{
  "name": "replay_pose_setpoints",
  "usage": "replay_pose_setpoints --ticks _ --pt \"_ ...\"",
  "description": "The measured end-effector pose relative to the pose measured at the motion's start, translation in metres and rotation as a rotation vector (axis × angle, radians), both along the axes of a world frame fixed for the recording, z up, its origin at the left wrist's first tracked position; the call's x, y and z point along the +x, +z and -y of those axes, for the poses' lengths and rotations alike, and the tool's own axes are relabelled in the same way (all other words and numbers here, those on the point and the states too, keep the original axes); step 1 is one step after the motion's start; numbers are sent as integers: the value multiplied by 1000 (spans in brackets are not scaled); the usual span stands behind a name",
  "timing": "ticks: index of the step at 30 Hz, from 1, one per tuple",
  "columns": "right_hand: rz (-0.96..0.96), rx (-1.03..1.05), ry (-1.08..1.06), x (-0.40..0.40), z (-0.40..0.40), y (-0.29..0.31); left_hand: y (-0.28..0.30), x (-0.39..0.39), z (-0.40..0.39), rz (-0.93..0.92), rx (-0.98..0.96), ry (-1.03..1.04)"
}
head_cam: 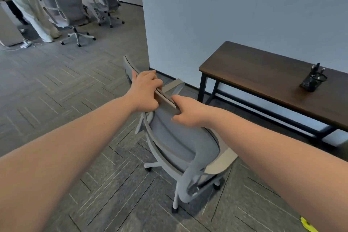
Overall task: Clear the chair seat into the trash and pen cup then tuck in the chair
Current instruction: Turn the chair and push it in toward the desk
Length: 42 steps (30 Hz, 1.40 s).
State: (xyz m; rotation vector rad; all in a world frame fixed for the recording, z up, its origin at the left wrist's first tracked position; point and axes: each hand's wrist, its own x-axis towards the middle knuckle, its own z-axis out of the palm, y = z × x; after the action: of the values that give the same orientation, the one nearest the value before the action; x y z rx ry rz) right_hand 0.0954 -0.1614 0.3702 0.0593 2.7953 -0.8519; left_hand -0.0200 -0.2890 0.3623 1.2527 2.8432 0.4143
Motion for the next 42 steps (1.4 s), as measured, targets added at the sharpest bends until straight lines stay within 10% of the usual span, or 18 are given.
replay_pose_setpoints --ticks 13,42 --pt "33 153 -46 118 -87 1 -12 113 -41 -332 -22 -251" --pt "-132 458 -481 304 -231 -21 2 202 -223 -437 -140 -579"
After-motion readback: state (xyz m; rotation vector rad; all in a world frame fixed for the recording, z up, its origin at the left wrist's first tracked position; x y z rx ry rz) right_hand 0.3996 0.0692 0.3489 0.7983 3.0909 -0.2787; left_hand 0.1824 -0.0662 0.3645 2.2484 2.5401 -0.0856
